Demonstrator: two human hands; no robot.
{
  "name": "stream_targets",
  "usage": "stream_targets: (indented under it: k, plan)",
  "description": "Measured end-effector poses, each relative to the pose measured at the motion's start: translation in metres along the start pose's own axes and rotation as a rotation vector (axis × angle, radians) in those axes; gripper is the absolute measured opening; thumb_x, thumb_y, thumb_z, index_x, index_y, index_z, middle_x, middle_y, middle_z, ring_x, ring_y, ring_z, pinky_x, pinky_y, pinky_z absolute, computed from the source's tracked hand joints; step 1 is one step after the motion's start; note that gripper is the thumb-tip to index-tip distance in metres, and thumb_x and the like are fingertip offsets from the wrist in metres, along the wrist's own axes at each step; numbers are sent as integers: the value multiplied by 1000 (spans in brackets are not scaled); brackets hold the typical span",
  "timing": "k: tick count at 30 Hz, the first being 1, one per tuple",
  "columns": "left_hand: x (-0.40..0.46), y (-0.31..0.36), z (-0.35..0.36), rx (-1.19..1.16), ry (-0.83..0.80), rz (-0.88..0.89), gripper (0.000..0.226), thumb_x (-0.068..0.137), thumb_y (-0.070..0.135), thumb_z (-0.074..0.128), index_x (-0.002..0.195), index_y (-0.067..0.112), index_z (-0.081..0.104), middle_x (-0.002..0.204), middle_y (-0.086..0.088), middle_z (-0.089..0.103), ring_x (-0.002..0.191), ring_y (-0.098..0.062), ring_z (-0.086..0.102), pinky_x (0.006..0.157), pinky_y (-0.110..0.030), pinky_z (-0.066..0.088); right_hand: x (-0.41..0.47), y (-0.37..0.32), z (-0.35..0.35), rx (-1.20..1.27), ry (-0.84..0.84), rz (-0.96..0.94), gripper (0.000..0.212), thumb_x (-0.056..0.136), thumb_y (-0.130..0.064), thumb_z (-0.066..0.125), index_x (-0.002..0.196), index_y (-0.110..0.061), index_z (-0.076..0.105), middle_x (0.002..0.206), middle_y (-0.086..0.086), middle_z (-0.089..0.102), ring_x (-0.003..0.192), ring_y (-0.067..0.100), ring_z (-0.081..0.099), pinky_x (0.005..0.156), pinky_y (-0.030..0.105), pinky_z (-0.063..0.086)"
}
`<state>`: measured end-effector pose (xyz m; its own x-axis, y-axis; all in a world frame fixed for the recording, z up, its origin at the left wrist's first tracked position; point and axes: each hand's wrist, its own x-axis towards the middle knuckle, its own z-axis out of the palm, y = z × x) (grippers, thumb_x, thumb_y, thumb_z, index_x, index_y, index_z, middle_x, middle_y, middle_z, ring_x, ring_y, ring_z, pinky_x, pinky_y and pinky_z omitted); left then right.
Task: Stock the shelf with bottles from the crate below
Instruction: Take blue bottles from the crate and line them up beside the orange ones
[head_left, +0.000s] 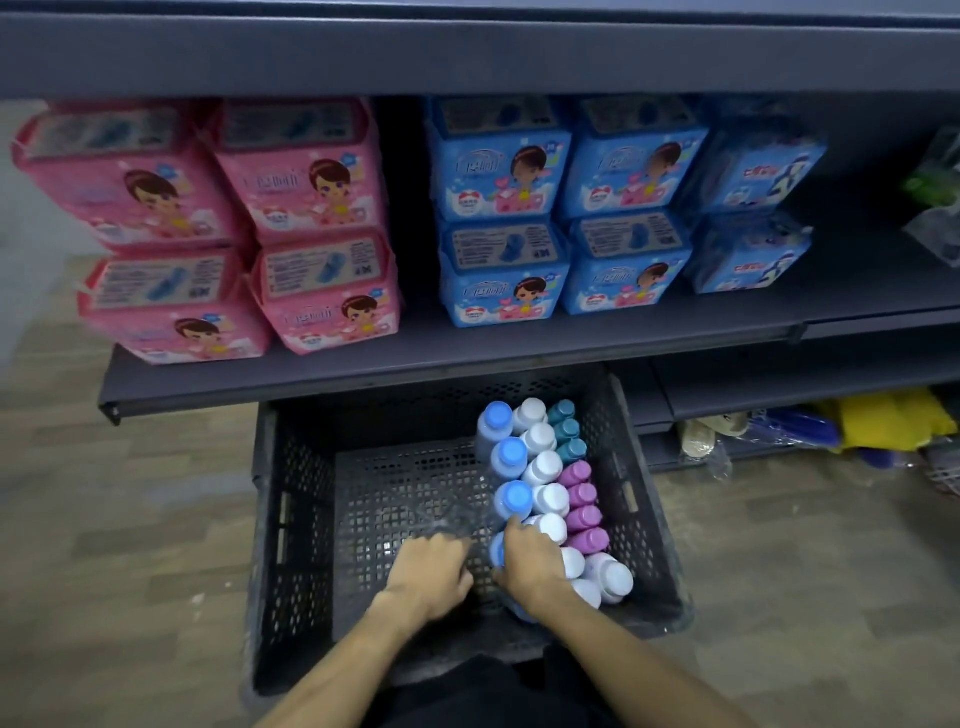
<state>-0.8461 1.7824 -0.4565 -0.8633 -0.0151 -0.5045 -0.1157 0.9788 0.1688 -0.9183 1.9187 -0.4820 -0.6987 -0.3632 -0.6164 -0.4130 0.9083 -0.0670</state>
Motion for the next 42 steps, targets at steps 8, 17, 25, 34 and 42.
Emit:
stream_targets:
  k: [8,17,25,34,42]
  plan:
    - [-10,-33,-3,-30,16,-96,33,91,38,43,116,19,54,116,-8,63,104,-32,61,85,-39,47,0,2,0,130,59,-4,56,85,-28,70,131,-12,44,114,7,66,103,28,64,78,36,50]
    - [2,-83,-72,-65,328,-165,21,88,38,47,97,22,57,101,-1,67,91,-29,65,72,-36,47,-14,-8,-69,508,299,-175,36,57,-49,72,82,-35,50,79,-12,61,74,11,58,63,24,38]
    - [3,-94,-161,-35,593,-71,15,85,35,52,83,20,54,84,0,64,78,-28,62,57,-33,40,-31,-25,-189,573,576,-346,46,55,-39,81,95,-27,61,86,-14,65,77,8,58,69,22,45]
    - [-7,-80,-248,16,829,70,16,81,37,50,79,21,51,76,-1,63,72,-31,62,52,-36,41,-72,-35,-294,598,748,-482,45,60,-41,79,100,-25,64,87,-13,67,75,4,59,65,22,47]
    - [-33,-71,-312,131,1009,164,24,80,38,56,68,23,40,63,2,57,57,-28,59,44,-28,30,-110,-49,-357,516,940,-592,38,60,-47,74,90,-28,62,80,-13,65,74,7,59,68,32,51]
